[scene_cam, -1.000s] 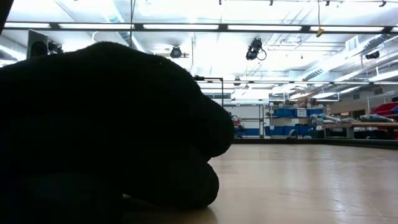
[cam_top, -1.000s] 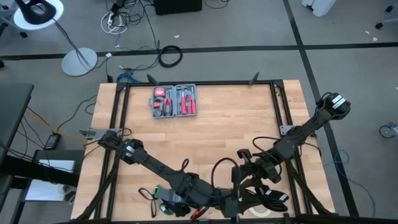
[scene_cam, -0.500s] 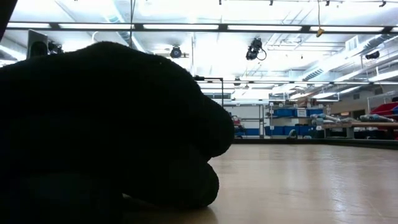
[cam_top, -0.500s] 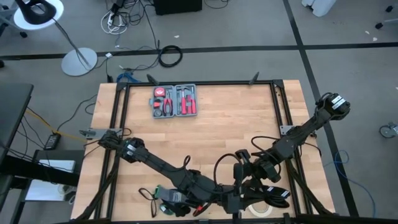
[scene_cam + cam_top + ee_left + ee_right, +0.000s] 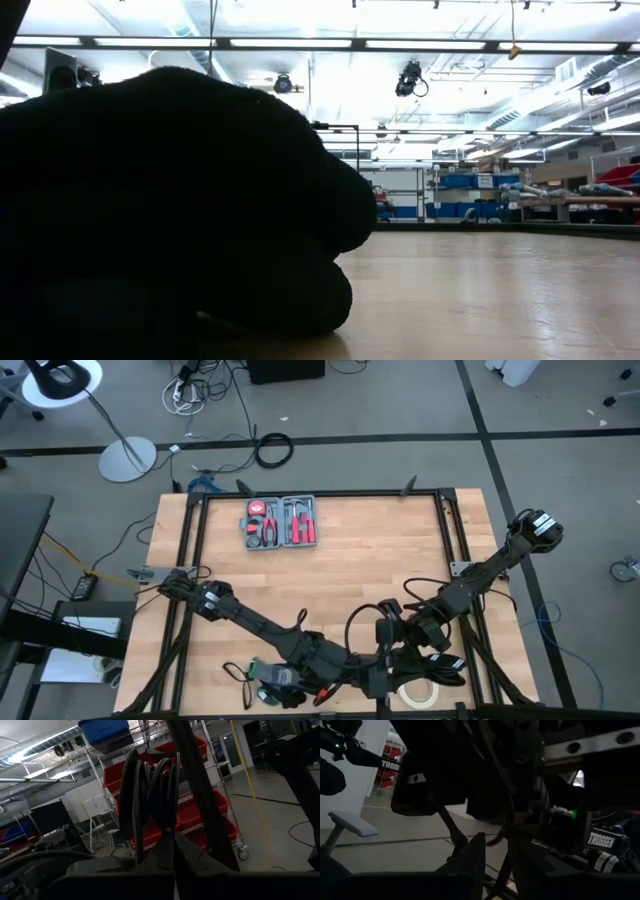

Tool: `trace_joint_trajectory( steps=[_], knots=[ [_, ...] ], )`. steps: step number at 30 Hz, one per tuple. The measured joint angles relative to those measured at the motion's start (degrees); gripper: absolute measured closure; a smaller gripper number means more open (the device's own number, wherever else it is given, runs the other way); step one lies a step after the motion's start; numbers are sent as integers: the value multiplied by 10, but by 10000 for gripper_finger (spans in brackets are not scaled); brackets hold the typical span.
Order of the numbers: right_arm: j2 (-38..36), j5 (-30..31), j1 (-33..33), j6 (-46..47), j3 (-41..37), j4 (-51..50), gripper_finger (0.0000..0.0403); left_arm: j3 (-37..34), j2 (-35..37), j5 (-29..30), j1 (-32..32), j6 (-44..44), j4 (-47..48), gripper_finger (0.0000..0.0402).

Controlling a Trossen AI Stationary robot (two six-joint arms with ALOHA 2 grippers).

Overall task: Coil cords
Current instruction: Coil the black wire cable into the black spool

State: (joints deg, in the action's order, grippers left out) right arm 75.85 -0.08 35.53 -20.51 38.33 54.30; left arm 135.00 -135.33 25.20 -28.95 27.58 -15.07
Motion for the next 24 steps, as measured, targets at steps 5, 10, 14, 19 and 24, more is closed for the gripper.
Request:
trace_joint_trajectory(
  steps=[5, 10, 14, 19, 24],
  knots=[
    [0, 4, 0, 9, 0, 0, 321, 0, 0, 2, 1, -12, 2, 402],
    [0, 9, -3, 34, 0, -12, 321, 0, 1, -9, -5, -23, 1, 402],
    [0, 1, -3, 31, -1, 0, 321, 0, 3, -9, -12, -50, 2, 402],
    [-1, -11, -3, 31, -1, 36, 321, 0, 3, 5, -15, -62, 0, 402],
    [-1, -8, 5, 19, -1, 35, 321, 0, 4, 29, -15, -71, -6, 402]
  ],
)
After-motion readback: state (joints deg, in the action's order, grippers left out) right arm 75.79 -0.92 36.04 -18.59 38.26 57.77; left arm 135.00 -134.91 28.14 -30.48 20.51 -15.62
